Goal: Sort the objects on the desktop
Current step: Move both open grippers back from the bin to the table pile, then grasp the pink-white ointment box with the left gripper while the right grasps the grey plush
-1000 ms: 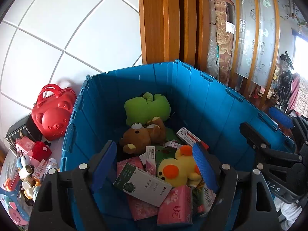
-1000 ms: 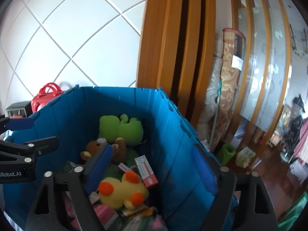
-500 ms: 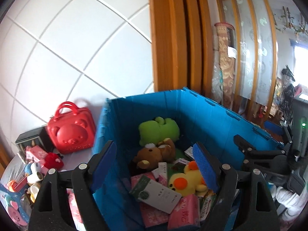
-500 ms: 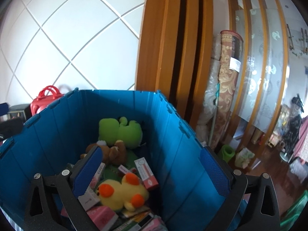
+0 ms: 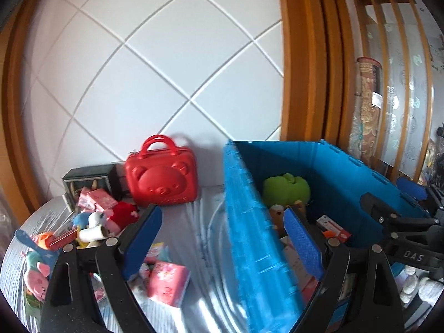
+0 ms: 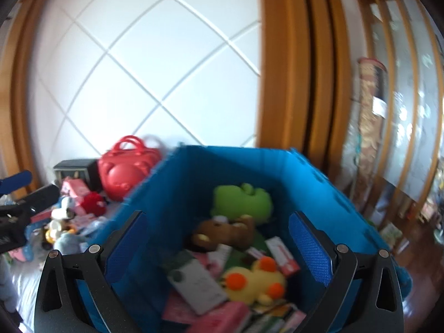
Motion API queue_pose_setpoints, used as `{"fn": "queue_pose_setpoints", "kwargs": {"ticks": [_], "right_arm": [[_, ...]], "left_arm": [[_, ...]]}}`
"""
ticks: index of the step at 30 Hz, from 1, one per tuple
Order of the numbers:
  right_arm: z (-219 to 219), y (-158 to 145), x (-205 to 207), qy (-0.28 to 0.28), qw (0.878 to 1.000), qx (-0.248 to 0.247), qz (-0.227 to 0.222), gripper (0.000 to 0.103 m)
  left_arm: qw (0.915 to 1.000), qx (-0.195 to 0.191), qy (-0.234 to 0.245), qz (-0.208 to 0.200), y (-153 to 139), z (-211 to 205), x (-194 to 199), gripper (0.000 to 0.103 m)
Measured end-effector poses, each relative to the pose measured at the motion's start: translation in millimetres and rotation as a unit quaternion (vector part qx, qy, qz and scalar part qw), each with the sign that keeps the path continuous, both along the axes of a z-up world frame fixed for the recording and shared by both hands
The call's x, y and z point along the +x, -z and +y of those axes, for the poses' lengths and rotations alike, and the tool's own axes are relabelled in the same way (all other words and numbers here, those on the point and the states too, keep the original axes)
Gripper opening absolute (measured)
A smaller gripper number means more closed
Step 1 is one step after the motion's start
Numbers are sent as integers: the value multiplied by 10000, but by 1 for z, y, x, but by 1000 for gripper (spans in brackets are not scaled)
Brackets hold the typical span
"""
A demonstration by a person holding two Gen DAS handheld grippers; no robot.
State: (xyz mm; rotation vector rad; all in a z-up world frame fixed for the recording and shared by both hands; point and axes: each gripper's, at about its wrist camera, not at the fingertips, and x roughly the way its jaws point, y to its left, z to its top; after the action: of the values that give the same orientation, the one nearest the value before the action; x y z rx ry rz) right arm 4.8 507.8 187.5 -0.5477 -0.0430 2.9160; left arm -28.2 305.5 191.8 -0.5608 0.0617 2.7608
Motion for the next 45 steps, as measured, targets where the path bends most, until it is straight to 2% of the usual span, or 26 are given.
{"fn": "queue_pose_setpoints", "kwargs": {"ticks": [8, 16, 24, 28, 30, 34, 37, 41, 45], "right_arm": [[-107, -11, -14, -595, 9981, 119, 62, 103], [-194, -1, -34, -992, 9949, 178, -31, 103], [-247, 50, -78, -1030, 9925, -28, -657, 103], [-251, 80, -96, -912, 9898, -134, -1085, 103], [-249, 97, -104, -813, 9874, -187, -1342, 103], [-239, 122, -115, -606, 9824, -294, -1743, 103], [-231, 140, -125, -473, 9777, -369, -2012, 103], [-224, 153, -137, -358, 9736, -426, -2213, 103], [-221, 164, -149, -263, 9701, -465, -2366, 103]], "left_arm": [[9988, 139, -427, -207, 13, -101, -8, 90], [9943, 70, -843, -650, 54, -198, -23, 90], [9822, -173, -1427, -1211, 117, -301, -43, 90], [9739, -319, -1509, -1667, 167, -341, -58, 90], [9701, -376, -1417, -1935, 190, -349, -65, 90], [9623, -194, -1133, -2466, 231, -356, -84, 90], [9584, -133, -964, -2684, 254, -352, -101, 90], [9600, -404, -772, -2662, 277, -335, -125, 90], [9543, -715, -526, -2853, 305, -317, -148, 89]]}}
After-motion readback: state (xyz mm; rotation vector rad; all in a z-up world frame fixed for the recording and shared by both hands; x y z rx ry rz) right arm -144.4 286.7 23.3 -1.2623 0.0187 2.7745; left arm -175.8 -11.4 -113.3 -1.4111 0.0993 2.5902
